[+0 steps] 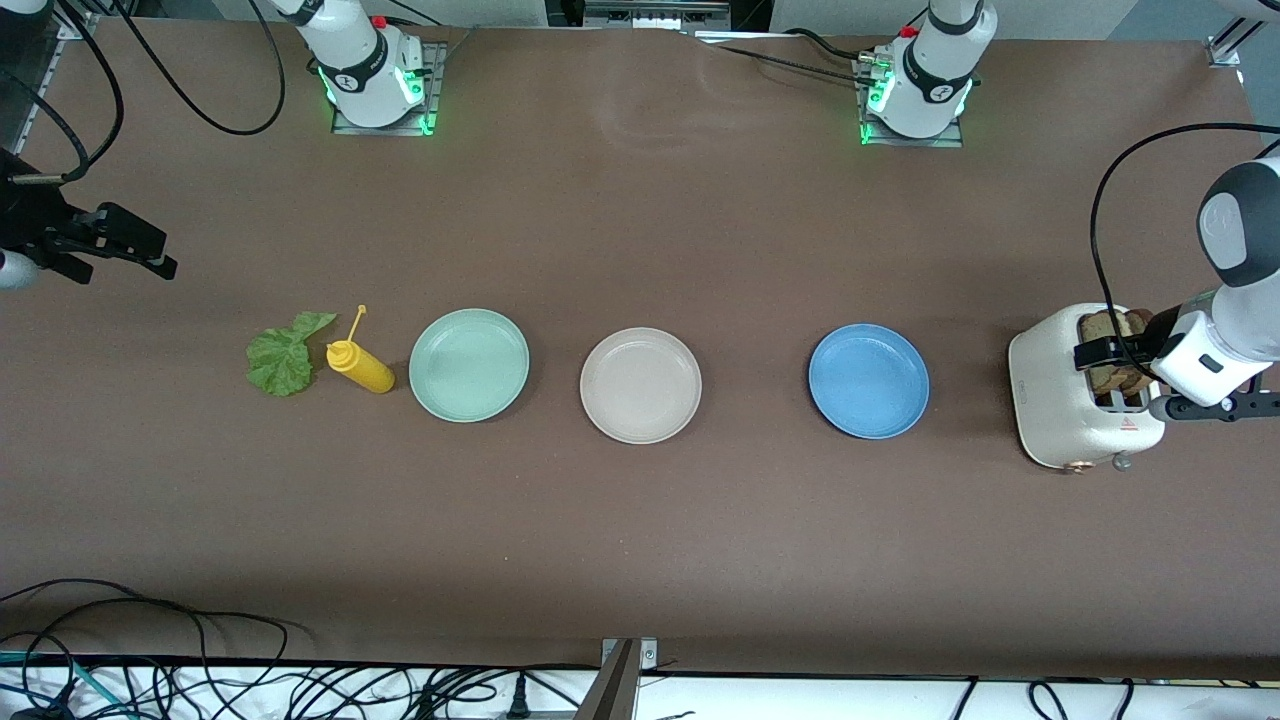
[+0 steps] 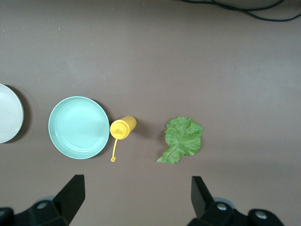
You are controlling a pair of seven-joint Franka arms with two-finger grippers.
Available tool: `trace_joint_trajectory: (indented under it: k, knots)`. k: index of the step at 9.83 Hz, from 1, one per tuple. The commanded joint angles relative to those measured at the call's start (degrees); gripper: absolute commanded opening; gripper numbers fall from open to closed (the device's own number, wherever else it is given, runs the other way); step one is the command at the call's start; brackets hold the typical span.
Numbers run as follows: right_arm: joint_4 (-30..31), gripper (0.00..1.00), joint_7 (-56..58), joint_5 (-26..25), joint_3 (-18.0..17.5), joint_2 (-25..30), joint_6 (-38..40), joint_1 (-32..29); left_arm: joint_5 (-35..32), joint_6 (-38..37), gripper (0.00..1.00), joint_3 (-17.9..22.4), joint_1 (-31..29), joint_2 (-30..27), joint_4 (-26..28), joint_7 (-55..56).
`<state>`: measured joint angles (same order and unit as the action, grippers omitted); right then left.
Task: Make sandwich on beige plate with both arms
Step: 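Lower the left gripper onto a bread slice in the toaster and grasp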
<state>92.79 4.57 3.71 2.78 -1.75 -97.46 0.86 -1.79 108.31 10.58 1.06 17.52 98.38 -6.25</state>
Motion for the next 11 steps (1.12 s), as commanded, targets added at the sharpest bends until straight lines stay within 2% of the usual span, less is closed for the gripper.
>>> trace_joint_trajectory:
  k: [1,9,10,11]
  knots:
    - [-0.42,1.00,-0.26,0.16,-0.06,0.34,0.51,0.02,-0.06,0.68,1.00,-0.38,-1.14,0.15,0.32,-3.15]
    - [-0.42,1.00,-0.35,0.16,-0.06,0.35,0.51,0.02,0.12,3.75,1.00,-0.47,-2.11,-2.31,6.63,-5.70]
    - [-0.42,1.00,-0.35,0.16,-0.06,0.35,0.60,0.02,0.12,4.36,0.95,-0.47,-2.11,-3.45,8.39,-5.70]
    - [-0.42,1.00,-0.26,0.16,0.03,0.35,0.69,0.02,0.12,4.54,0.83,-0.47,-2.11,-4.15,9.36,-5.70]
